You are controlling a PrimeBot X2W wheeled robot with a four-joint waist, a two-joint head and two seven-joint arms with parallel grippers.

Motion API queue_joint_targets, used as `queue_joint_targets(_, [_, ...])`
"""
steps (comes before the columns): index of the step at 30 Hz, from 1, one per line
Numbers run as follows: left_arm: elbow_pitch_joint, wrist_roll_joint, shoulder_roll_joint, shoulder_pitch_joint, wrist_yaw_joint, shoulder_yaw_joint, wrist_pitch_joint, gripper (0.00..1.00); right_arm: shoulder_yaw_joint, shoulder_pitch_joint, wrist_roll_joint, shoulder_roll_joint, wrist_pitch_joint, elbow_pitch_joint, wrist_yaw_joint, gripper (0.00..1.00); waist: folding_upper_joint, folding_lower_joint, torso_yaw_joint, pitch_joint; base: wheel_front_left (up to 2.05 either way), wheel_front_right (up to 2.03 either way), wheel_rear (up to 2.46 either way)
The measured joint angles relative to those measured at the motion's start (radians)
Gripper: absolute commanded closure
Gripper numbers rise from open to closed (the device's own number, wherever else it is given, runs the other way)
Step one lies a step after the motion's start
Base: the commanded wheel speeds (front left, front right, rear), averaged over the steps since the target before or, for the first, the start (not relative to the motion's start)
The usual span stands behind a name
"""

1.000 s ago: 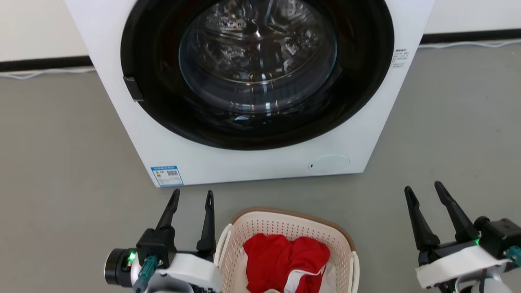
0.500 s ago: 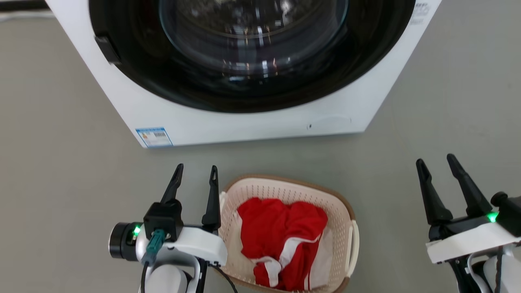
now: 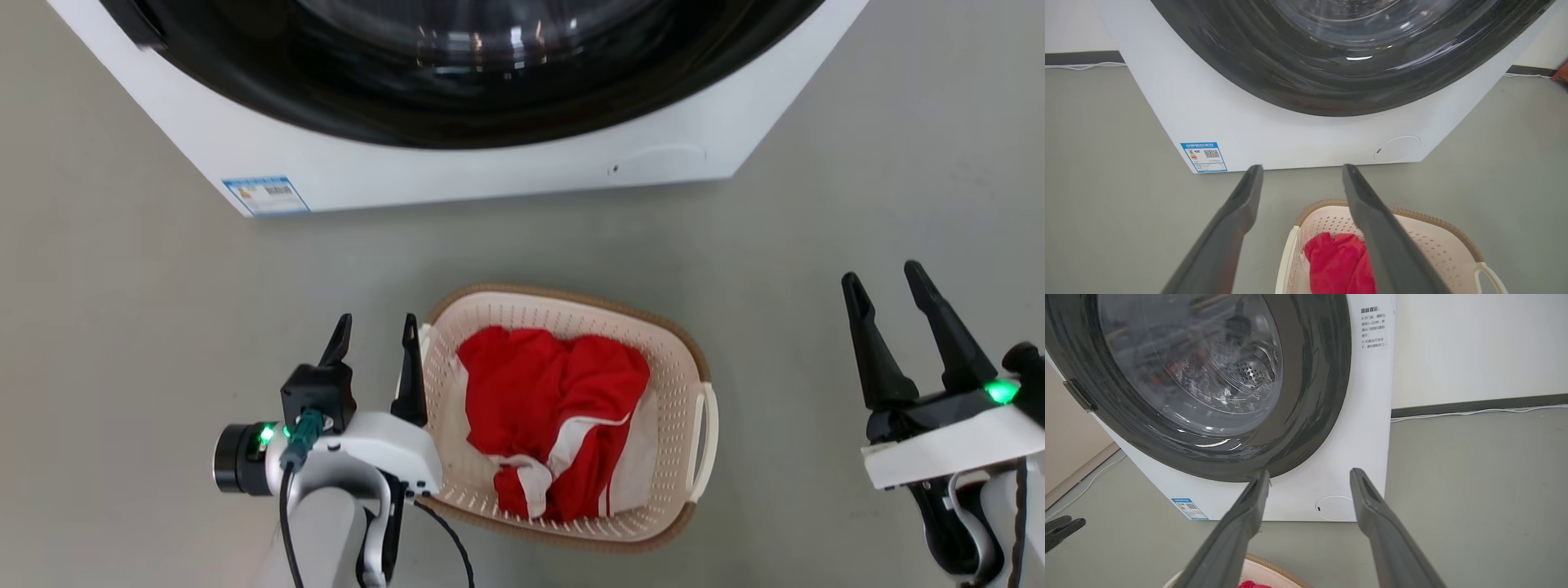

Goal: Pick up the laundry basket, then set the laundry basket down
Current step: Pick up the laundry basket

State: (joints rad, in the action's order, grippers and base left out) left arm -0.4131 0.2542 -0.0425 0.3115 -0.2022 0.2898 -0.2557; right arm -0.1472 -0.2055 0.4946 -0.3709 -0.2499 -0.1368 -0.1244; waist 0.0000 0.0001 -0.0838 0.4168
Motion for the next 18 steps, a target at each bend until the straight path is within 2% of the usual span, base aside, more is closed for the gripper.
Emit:
queue_joint_targets(9, [-0.134, 0.018, 0.002, 0.108, 0.01, -0.009, 0.0, 0.0, -0.014, -0.047, 0.03, -0.024, -0.001, 0.025, 0.0, 0.0, 0.0, 0.0, -0.008, 0.109, 0.0, 0.0, 0.0])
queue_joint_targets(18, [-0.312, 0.062, 0.004, 0.215, 0.056, -0.017, 0.0, 0.0, -0.021, -0.088, 0.053, -0.035, -0.001, 0.036, 0.0, 0.0, 0.0, 0.0, -0.023, 0.207, 0.0, 0.0, 0.0])
